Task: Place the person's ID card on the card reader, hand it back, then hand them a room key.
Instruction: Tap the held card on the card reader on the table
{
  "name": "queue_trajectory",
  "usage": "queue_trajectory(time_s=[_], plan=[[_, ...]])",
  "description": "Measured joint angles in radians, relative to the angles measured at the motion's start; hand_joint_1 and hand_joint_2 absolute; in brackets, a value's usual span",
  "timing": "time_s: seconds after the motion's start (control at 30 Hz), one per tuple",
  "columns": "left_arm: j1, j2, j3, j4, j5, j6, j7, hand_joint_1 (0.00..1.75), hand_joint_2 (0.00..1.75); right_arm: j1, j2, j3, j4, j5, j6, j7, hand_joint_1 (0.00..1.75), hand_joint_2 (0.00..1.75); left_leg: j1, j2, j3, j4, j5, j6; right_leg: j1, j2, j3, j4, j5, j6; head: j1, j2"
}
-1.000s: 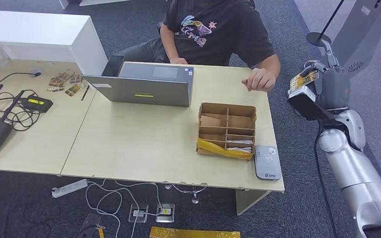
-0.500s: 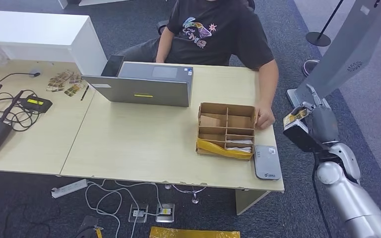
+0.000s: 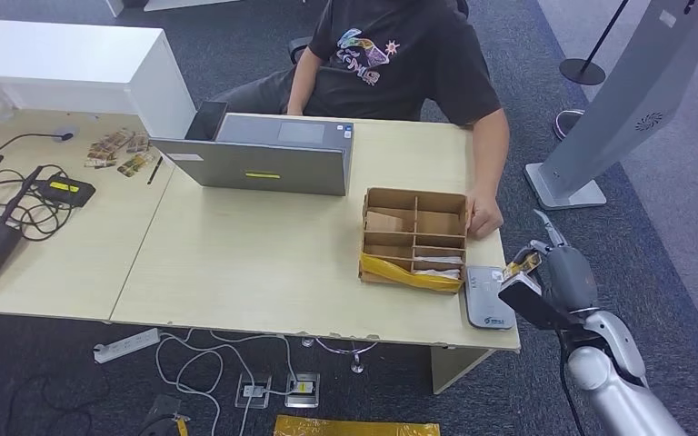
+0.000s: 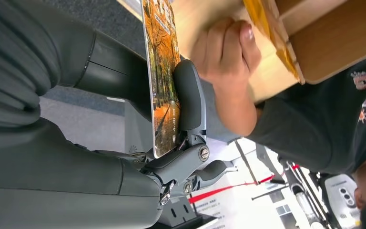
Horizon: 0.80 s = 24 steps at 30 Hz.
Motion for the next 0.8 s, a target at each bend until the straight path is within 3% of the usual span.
queue_trajectory(time_s=[0.8], plan=[[-0.003,-0.01,0.0,-0.008,0.005,0.007,-0.003,0.0,1.75,0.006,0.056,0.082,0.018,0.05,0.035,0.035,1.75,1.75,0.0,0.0,0.0,0.0,0.0,0.0,0.0,0.0,0.0,0.0,0.0,0.0,0.0,0.0]])
